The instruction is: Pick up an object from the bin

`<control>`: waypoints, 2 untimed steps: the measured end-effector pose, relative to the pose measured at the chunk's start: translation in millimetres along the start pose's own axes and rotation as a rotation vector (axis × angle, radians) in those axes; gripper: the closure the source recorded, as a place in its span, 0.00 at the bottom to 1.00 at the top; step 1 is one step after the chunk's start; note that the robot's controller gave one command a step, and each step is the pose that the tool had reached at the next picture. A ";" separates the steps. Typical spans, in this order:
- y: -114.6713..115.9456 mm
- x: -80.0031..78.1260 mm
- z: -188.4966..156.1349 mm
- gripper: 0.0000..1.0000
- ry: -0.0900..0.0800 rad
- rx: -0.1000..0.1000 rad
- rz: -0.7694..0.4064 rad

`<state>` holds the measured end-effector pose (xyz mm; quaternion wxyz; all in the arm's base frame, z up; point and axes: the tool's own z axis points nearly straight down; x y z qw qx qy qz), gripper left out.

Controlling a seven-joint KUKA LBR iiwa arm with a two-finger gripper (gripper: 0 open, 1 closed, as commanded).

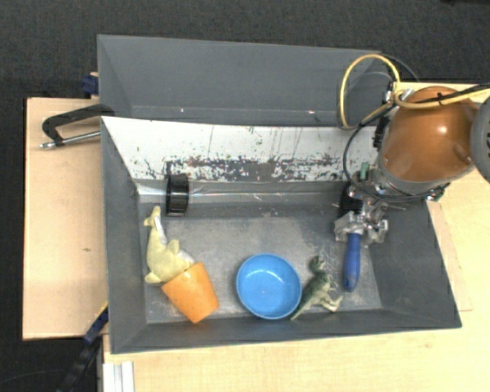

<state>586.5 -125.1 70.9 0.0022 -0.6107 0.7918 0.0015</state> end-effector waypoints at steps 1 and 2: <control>-1.0 -2.4 -8.4 1.00 0.000 0.004 0.002; -3.7 -4.5 -124.9 1.00 0.002 0.012 0.006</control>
Offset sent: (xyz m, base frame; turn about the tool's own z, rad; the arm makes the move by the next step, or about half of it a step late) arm 0.0002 0.0001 0.0073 0.0000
